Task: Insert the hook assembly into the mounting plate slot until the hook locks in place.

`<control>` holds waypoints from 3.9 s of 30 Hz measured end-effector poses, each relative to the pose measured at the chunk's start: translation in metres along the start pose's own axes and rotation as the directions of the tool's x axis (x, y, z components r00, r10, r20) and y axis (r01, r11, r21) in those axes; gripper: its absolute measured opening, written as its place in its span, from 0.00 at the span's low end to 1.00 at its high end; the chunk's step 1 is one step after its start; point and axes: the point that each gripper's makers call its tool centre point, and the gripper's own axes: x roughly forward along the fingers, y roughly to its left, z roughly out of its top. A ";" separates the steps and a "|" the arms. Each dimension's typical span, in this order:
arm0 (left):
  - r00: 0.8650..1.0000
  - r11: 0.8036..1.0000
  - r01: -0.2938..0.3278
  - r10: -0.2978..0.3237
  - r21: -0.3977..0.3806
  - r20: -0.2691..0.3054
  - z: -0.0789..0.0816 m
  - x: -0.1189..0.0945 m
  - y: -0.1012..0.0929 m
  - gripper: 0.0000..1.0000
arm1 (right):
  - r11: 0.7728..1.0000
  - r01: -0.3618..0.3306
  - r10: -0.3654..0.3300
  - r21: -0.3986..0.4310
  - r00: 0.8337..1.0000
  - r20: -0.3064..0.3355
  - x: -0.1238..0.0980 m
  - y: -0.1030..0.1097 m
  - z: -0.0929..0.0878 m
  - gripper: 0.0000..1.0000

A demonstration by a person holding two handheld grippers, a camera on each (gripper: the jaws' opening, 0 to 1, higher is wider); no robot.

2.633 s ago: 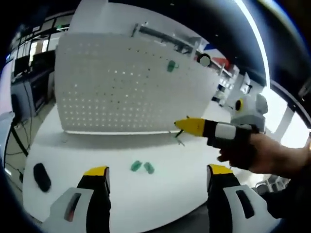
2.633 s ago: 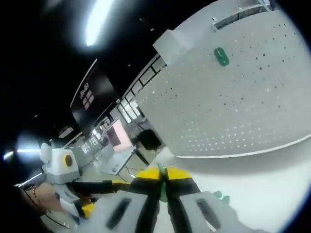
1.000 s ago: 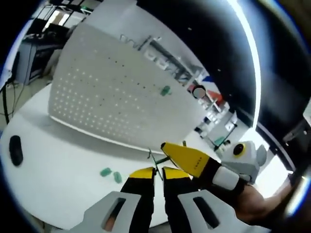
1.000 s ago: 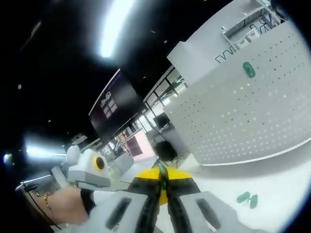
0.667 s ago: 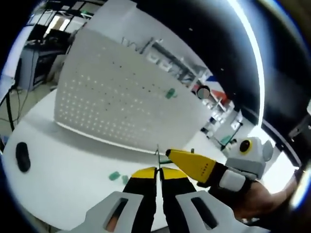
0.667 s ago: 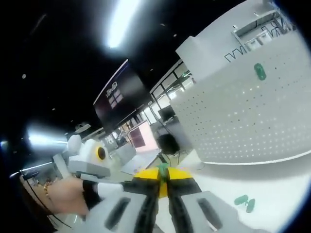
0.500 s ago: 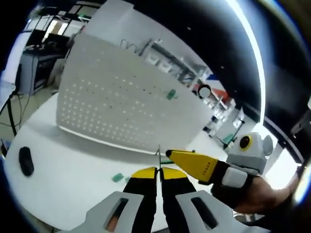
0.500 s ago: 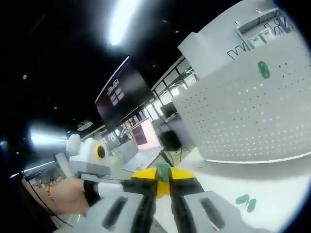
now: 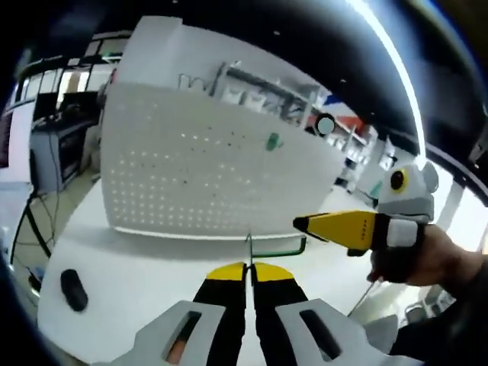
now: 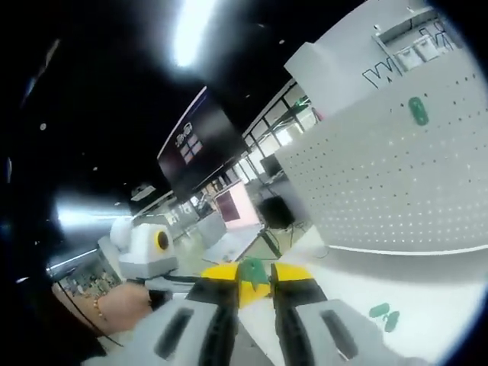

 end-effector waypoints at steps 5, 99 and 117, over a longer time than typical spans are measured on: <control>1.000 0.997 -0.001 0.000 0.077 0.020 0.007 0.000 -0.006 0.01 | 1.000 -0.004 0.004 0.003 1.000 -0.016 0.003 0.002 -0.006 0.13; 0.989 0.966 0.118 -0.134 0.231 0.055 -0.011 0.005 -0.026 1.00 | 0.911 0.273 -0.236 -0.310 0.960 0.154 -0.001 -0.037 0.024 0.01; 0.996 0.978 0.071 -0.079 0.198 0.031 -0.016 0.006 -0.005 1.00 | 0.808 0.517 -0.410 -0.281 0.838 0.360 -0.026 -0.100 0.083 0.01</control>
